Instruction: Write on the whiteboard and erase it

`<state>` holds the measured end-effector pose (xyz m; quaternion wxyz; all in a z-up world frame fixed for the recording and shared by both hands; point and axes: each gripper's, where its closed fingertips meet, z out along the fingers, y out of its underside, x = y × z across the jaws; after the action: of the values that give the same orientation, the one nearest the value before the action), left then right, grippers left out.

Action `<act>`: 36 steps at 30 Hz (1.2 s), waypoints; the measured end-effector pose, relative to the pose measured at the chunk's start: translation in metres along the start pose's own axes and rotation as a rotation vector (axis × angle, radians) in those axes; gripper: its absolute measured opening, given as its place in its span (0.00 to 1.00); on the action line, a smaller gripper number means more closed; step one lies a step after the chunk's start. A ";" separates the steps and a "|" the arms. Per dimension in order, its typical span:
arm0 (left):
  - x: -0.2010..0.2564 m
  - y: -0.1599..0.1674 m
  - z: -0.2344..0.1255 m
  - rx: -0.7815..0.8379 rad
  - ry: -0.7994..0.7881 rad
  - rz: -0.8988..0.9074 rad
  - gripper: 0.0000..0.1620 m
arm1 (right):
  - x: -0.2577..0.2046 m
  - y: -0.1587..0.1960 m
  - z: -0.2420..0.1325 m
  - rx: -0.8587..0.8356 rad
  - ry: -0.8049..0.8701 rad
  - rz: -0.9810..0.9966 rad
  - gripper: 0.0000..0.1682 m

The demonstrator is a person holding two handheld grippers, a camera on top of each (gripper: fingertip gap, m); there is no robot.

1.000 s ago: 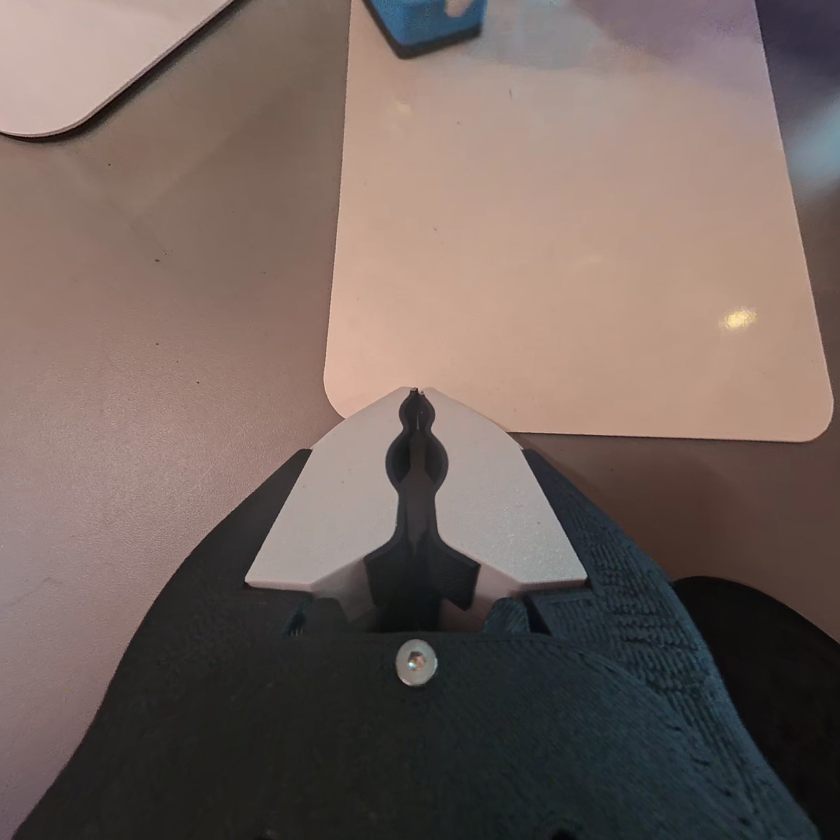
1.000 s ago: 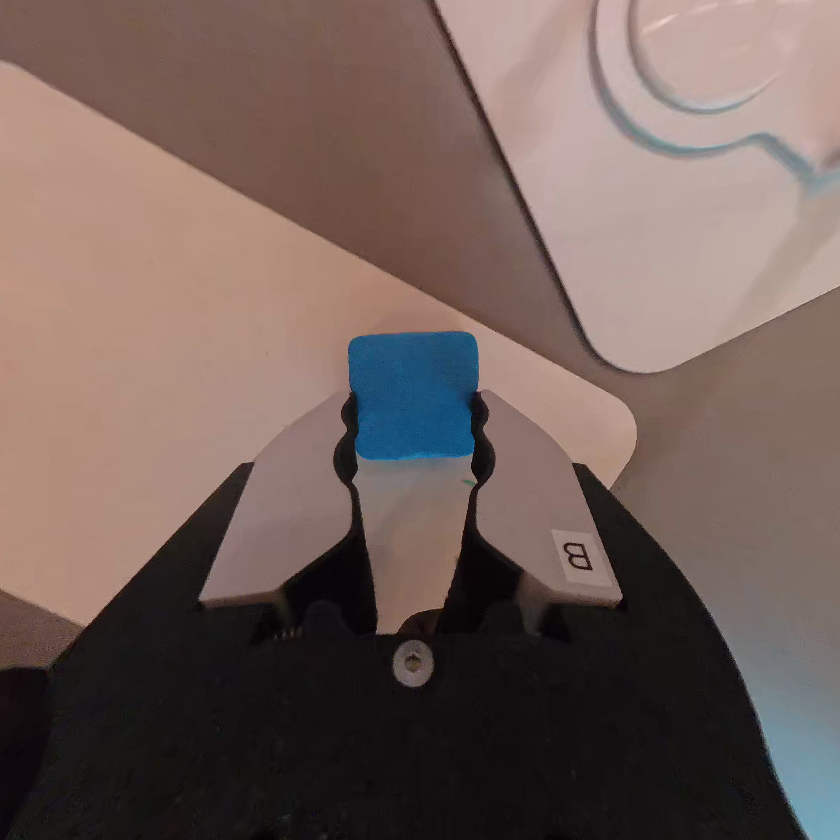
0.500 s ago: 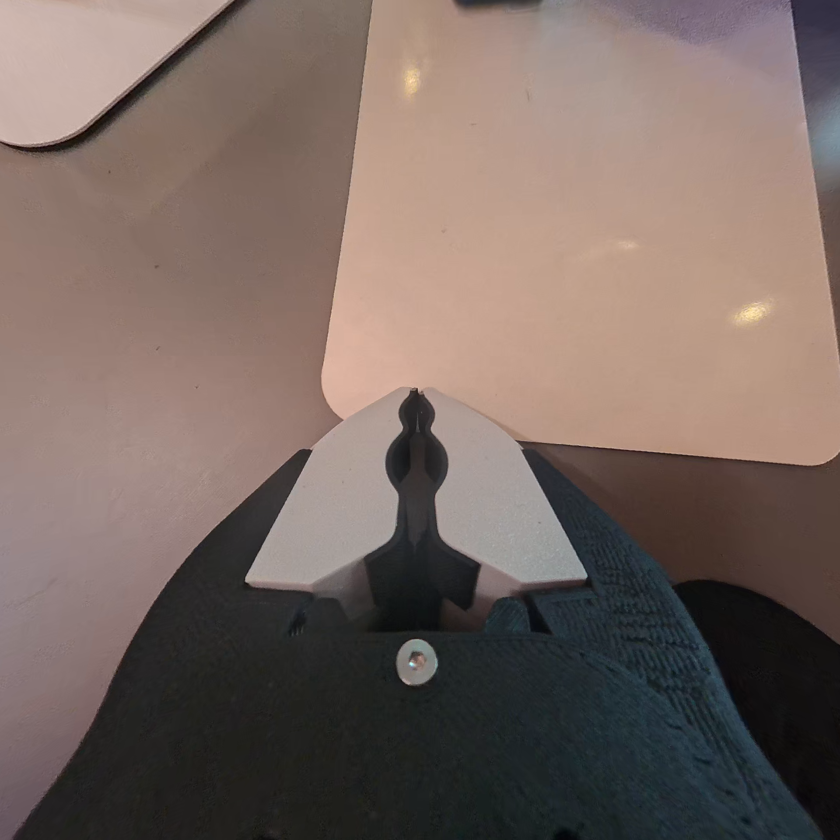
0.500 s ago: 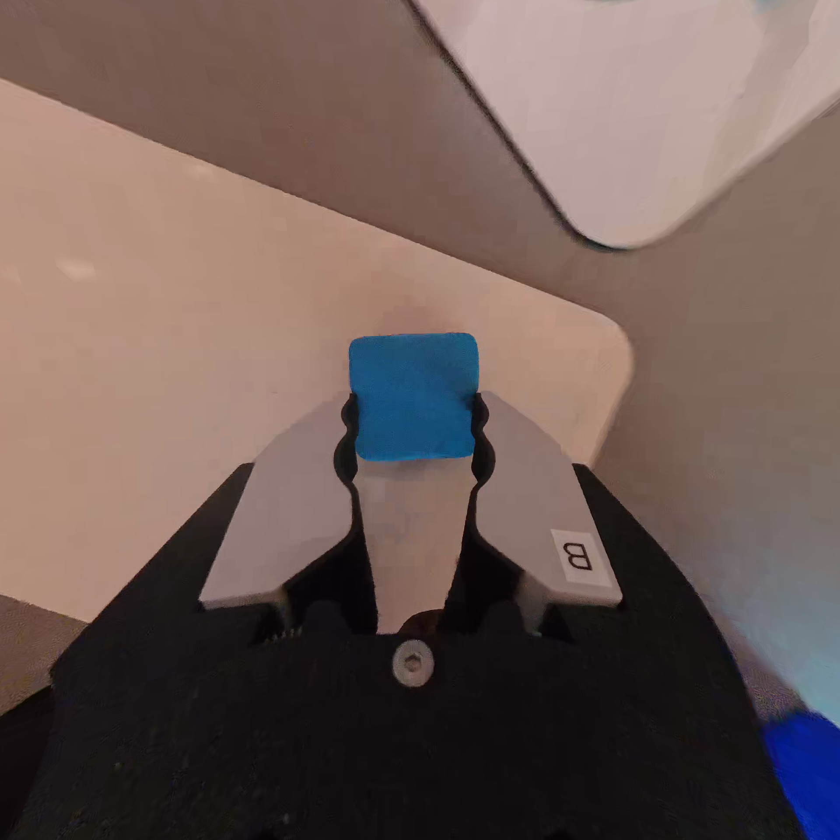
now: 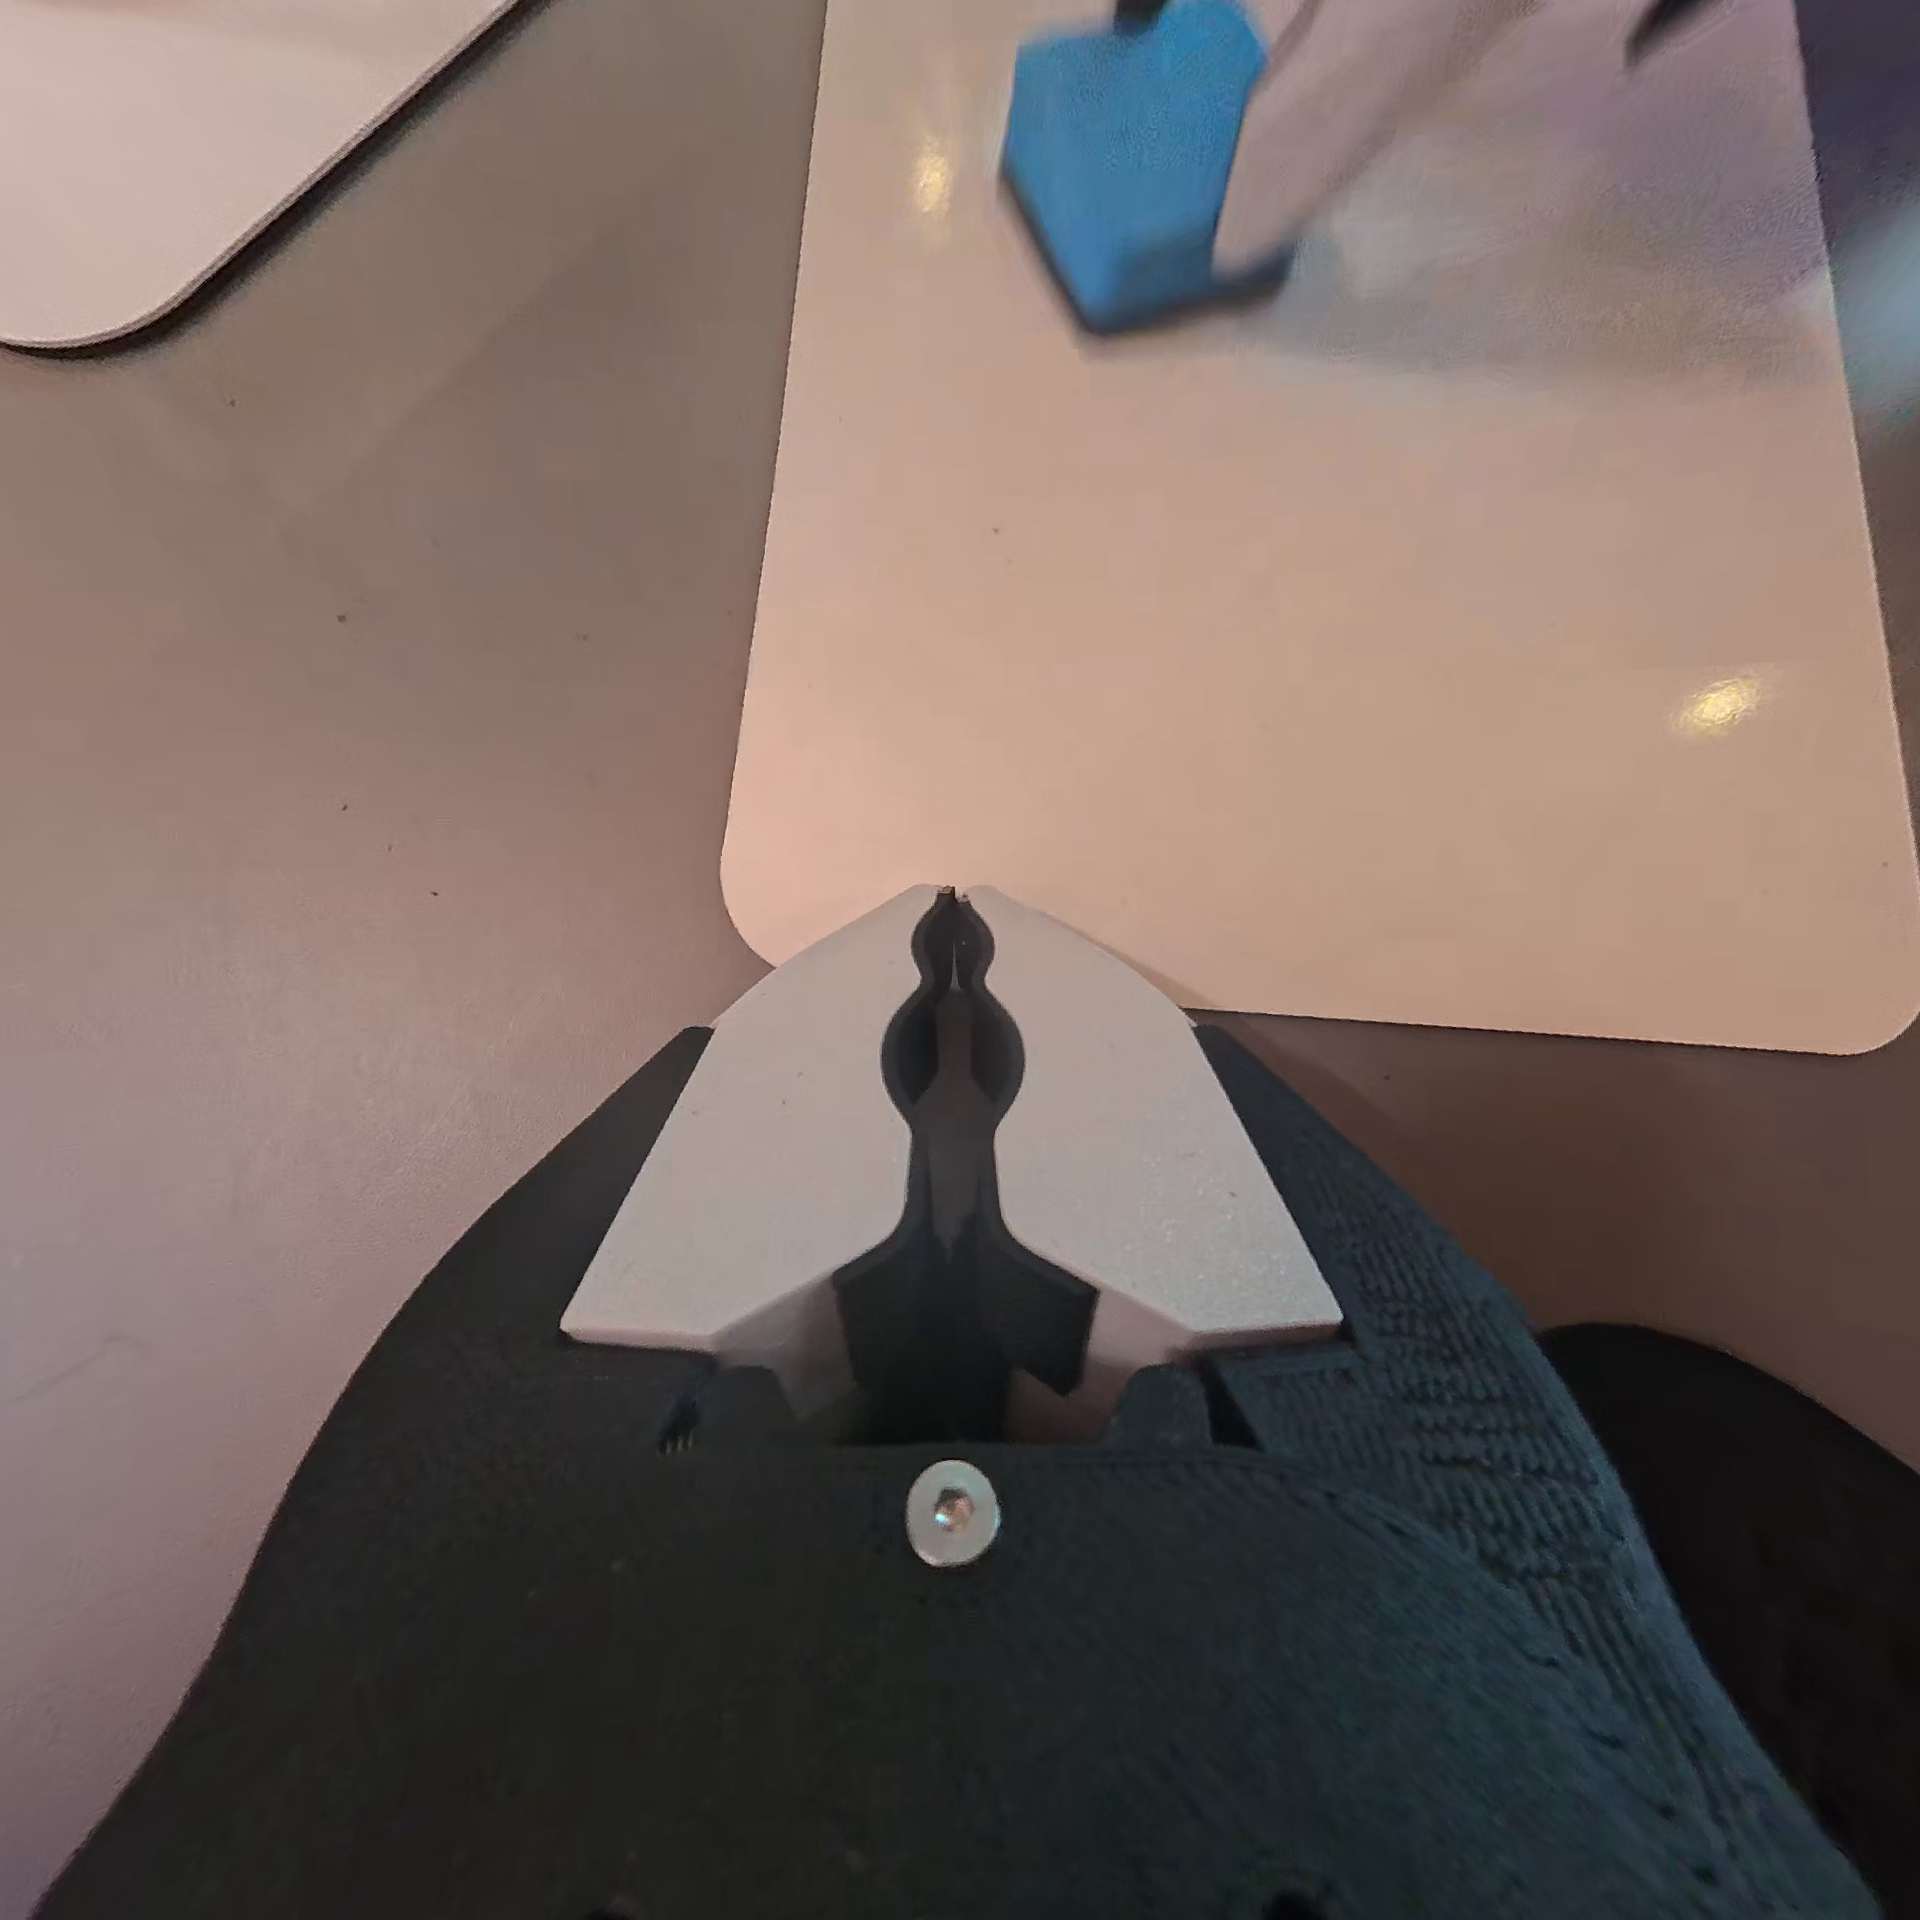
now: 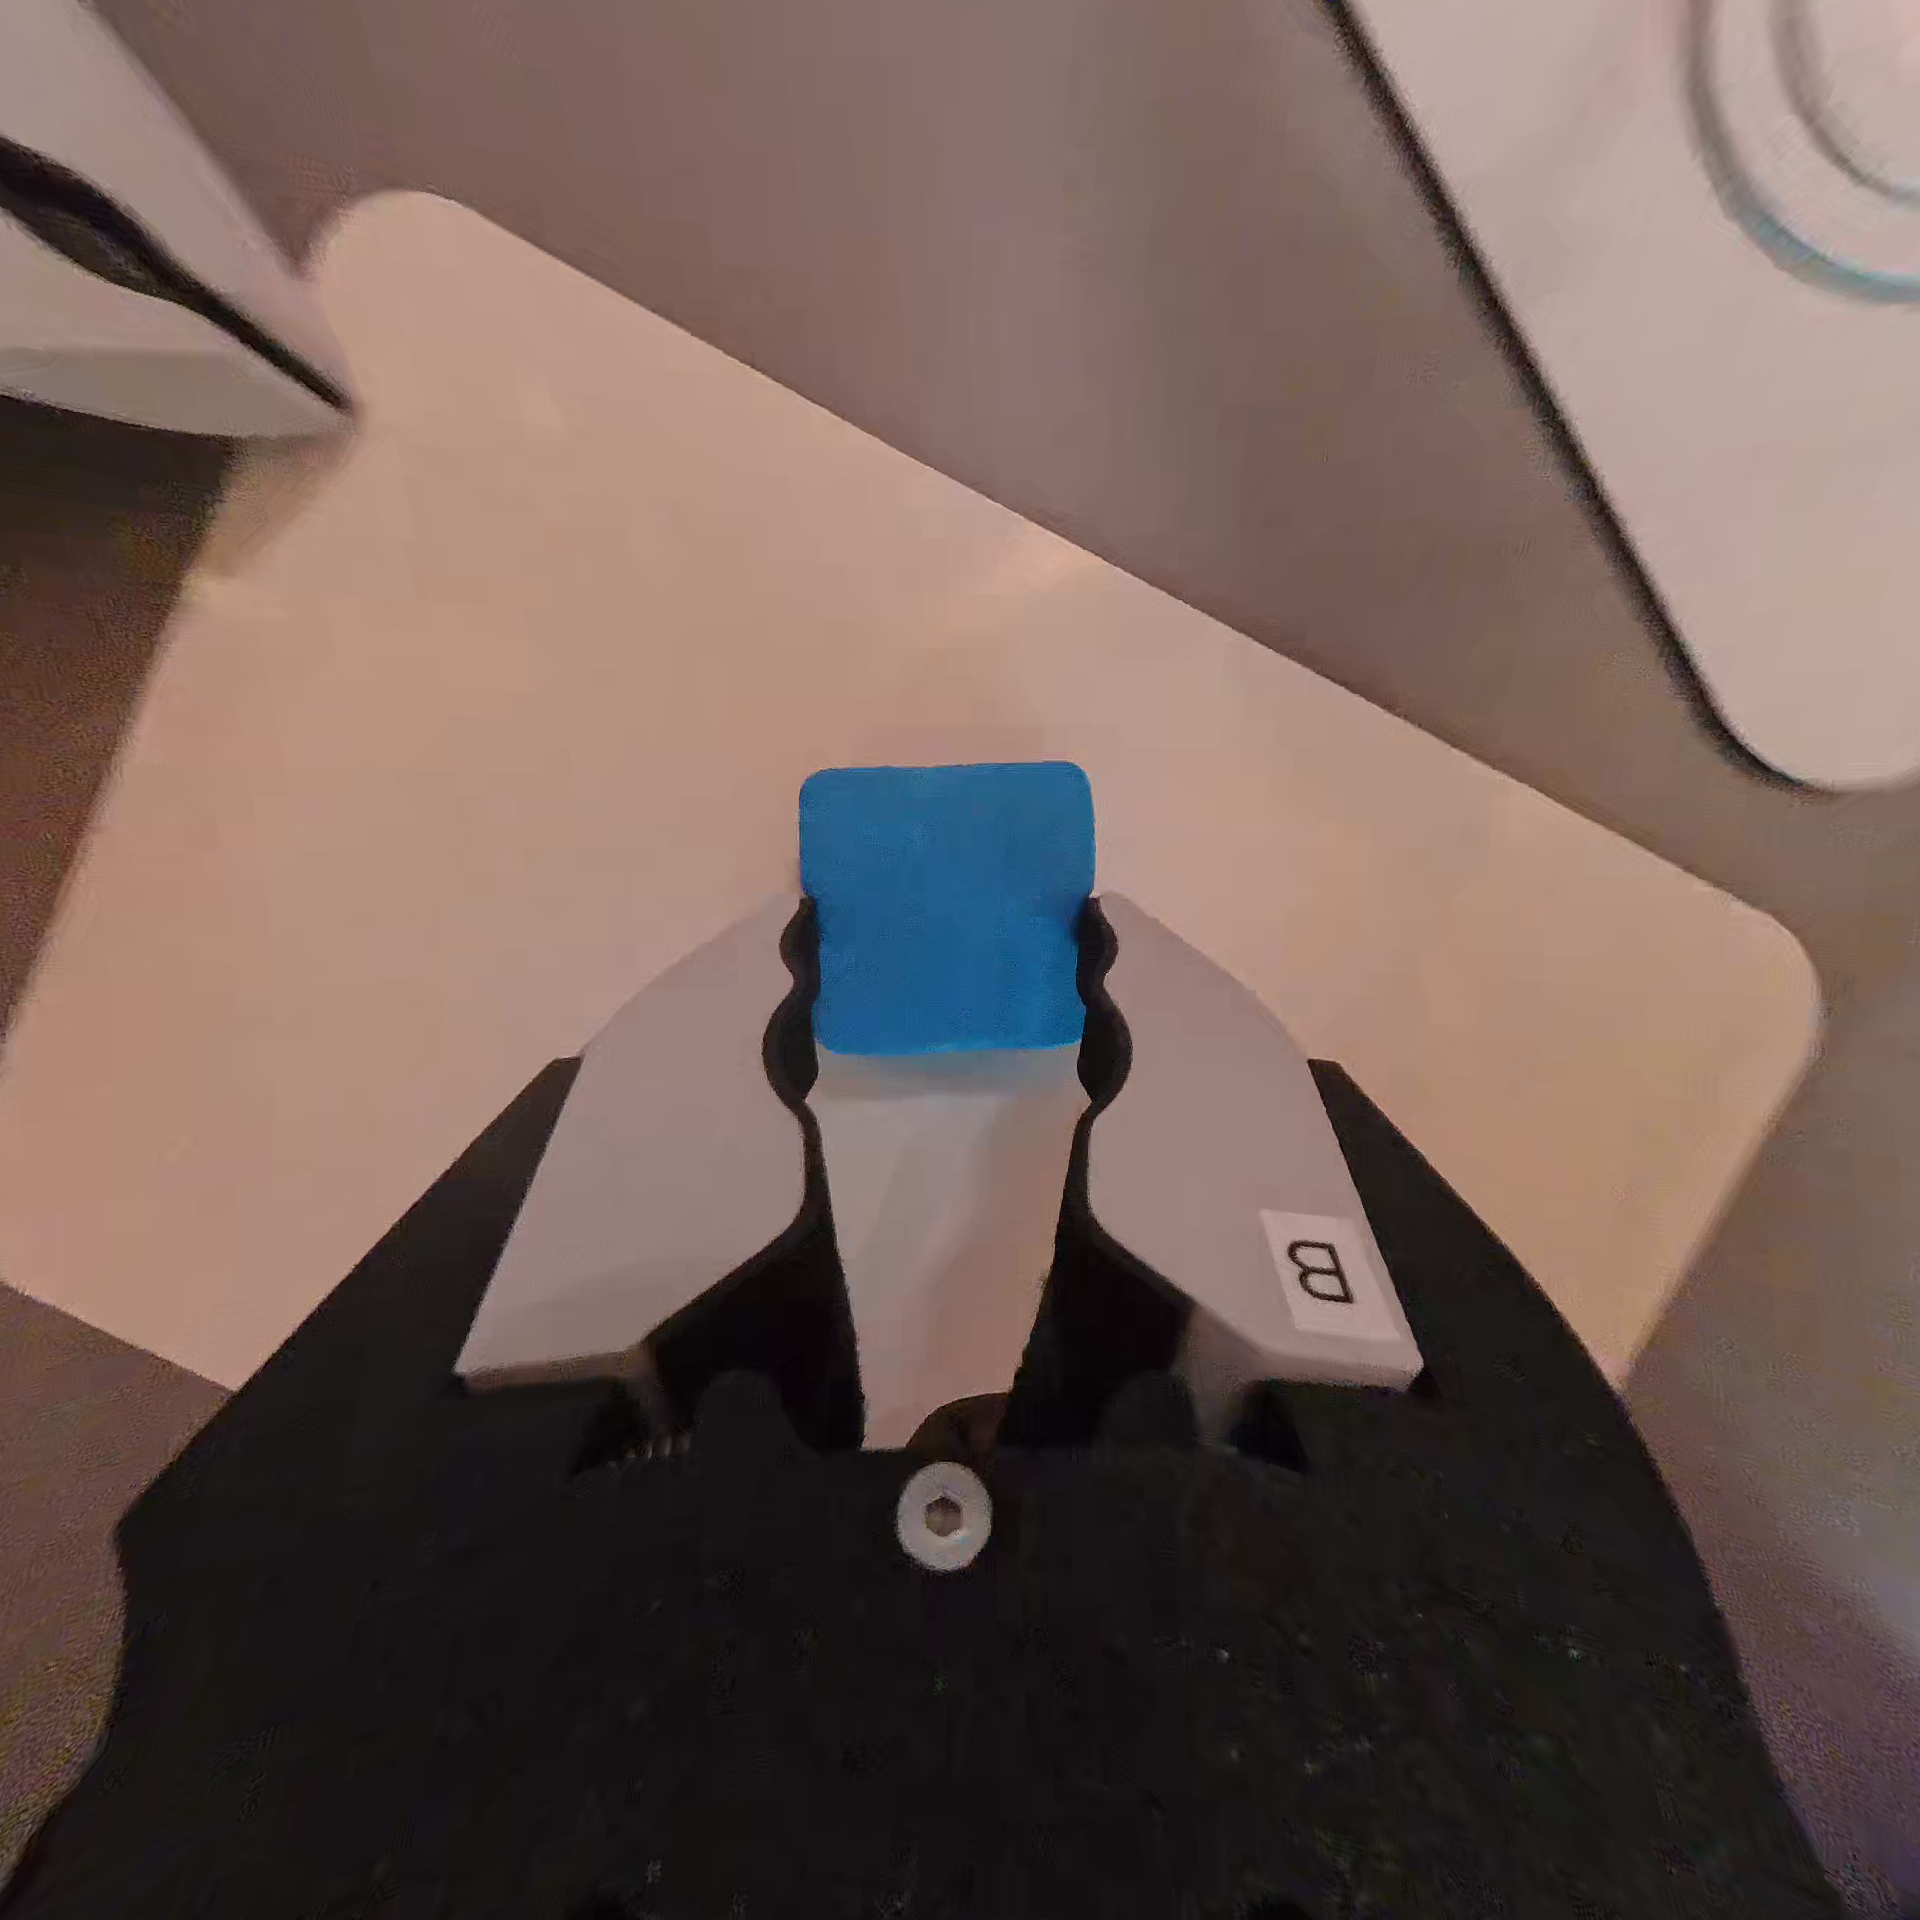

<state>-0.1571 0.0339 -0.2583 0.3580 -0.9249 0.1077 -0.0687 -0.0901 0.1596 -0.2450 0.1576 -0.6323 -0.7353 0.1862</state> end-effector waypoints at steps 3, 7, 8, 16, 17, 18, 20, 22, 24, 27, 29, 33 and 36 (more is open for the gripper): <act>0.001 0.000 0.000 -0.001 -0.004 0.004 0.01 | -0.069 -0.034 0.018 0.055 -0.099 -0.136 0.29; 0.001 0.000 0.000 0.000 -0.005 0.001 0.01 | -0.044 -0.032 0.017 0.063 -0.062 -0.081 0.29; 0.002 0.000 0.000 0.001 -0.005 0.001 0.01 | -0.013 -0.021 0.011 0.045 0.008 -0.014 0.29; 0.002 0.000 0.000 -0.001 -0.006 0.004 0.01 | 0.037 0.026 -0.013 0.019 0.113 0.198 0.29; 0.002 0.000 0.000 -0.001 -0.005 0.003 0.01 | 0.003 0.015 -0.008 0.034 0.070 0.102 0.29; 0.002 0.000 0.000 0.000 -0.005 0.003 0.01 | -0.035 0.006 -0.003 0.055 0.010 0.014 0.29; 0.002 0.000 0.000 0.002 -0.005 -0.001 0.01 | -0.092 0.006 -0.003 0.058 -0.051 -0.117 0.29; 0.002 0.000 -0.001 0.002 -0.007 0.002 0.01 | -0.104 0.015 -0.009 0.074 -0.072 -0.135 0.29; 0.002 0.000 -0.001 0.003 -0.007 0.006 0.01 | -0.072 0.033 -0.017 0.088 -0.055 -0.028 0.29; 0.003 0.001 -0.001 0.004 -0.001 0.006 0.01 | 0.019 0.080 -0.041 0.057 0.137 0.230 0.29; 0.004 0.001 -0.001 0.004 0.002 0.005 0.01 | 0.048 0.101 -0.052 0.079 0.178 0.347 0.29; 0.003 0.001 -0.001 0.001 -0.006 0.003 0.01 | 0.000 0.088 -0.045 0.106 0.110 0.252 0.29; 0.003 0.001 -0.001 0.004 -0.005 0.001 0.01 | -0.037 0.072 -0.040 0.072 0.058 0.104 0.29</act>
<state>-0.1550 0.0315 -0.2579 0.3600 -0.9244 0.1070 -0.0664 -0.0034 0.1349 -0.2436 0.1915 -0.6686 -0.6896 0.2020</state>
